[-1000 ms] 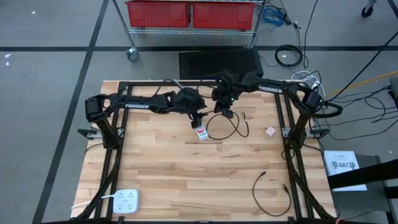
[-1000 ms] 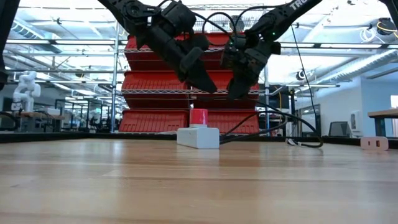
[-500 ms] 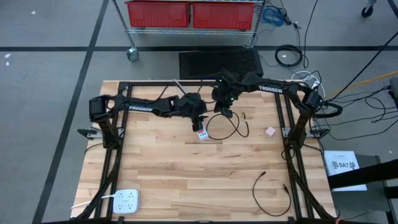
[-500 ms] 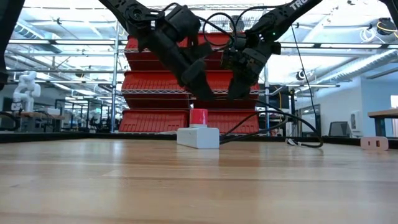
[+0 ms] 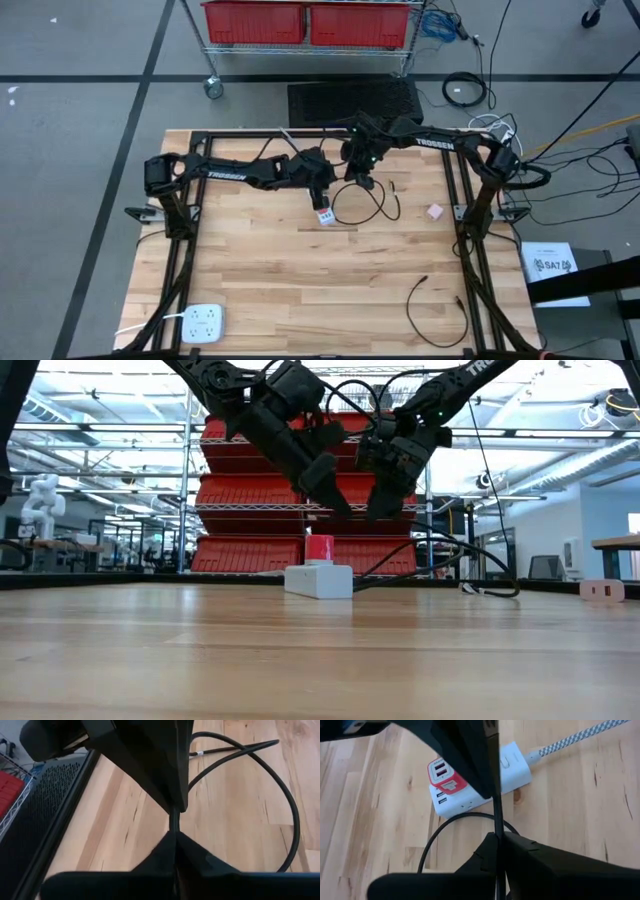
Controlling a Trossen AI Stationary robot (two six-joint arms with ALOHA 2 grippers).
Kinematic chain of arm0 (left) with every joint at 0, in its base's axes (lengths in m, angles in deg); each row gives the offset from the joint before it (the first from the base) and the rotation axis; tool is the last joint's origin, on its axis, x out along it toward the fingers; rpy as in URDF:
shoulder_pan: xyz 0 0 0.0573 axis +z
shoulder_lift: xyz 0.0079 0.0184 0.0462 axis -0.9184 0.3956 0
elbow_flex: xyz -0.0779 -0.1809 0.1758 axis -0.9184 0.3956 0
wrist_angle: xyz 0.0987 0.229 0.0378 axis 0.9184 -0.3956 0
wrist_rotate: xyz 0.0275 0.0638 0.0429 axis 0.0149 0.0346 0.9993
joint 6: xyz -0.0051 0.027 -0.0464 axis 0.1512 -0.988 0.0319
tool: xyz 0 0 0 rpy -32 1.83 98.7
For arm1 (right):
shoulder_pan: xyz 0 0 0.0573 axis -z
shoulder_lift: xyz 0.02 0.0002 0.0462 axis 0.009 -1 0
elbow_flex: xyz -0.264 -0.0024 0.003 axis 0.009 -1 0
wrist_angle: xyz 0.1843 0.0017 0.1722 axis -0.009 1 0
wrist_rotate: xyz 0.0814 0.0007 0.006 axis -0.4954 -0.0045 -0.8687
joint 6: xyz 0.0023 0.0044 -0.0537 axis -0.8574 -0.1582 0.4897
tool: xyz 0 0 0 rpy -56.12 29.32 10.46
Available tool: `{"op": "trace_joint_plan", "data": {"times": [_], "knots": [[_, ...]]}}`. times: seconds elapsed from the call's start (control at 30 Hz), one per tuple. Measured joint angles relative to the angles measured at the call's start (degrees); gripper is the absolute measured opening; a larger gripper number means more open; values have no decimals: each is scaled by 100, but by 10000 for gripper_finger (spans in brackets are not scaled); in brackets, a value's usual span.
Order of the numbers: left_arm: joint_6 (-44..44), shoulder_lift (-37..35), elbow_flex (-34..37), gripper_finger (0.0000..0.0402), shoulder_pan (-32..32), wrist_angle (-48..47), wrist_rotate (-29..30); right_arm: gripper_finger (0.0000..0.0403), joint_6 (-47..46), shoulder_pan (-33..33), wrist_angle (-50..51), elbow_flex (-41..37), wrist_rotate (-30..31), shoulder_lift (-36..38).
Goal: Insert USB
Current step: Insert the top black charger cable into the pink charger adapter
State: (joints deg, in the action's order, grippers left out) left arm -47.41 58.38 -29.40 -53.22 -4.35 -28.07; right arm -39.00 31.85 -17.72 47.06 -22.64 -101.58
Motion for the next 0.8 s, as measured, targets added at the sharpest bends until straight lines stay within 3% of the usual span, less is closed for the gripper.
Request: {"op": "trace_joint_plan", "data": {"times": [0.4, 0.57, 0.8], "knots": [[-6, 0, -11, 11, 2, 16, -239, 0, 68, 0, 203, 0, 23, 254], [260, 0, -11, 63, 1, 83, -548, 0, 65, 0, 199, 0, 16, 259], [606, 0, -11, 140, 44, 131, -330, 0, 2, -4, 142, 0, 39, 259]]}}
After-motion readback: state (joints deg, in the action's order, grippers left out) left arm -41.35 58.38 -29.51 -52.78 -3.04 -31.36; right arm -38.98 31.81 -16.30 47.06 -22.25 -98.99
